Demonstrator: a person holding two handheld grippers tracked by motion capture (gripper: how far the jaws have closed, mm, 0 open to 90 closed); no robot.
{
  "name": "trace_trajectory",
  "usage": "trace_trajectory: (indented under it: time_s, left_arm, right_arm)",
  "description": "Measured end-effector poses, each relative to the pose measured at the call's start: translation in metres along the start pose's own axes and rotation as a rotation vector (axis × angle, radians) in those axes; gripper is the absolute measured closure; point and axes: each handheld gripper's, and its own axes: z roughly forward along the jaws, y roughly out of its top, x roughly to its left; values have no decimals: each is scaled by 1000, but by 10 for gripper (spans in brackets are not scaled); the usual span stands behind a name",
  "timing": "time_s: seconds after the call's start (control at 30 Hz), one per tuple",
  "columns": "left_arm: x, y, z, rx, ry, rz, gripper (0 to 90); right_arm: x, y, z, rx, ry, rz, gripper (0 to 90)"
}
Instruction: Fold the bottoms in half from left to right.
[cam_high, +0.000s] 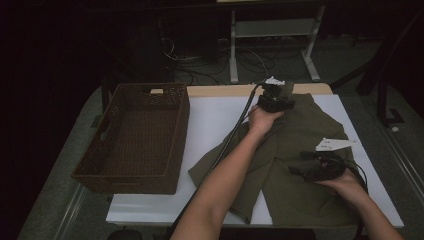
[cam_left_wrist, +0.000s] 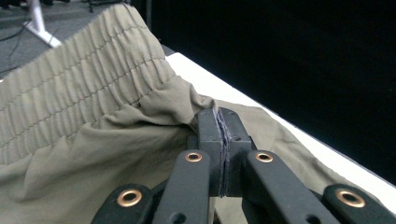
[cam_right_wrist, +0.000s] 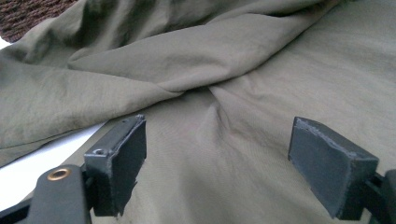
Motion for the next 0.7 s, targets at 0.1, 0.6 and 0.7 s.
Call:
trace_trajectory:
  time_s: [0.1,0.6,0.7]
  left_arm:
    - [-3,1,6,2,-5,3,891]
    - [4,-8,-15,35,38,50,587]
    - [12,-15,-34,45,55,53,575]
  right_arm:
    - [0,0,0,-2,0,0,193]
    - [0,0,-1,1,-1,2,193]
    - [0,0,0,4,-3,1,193]
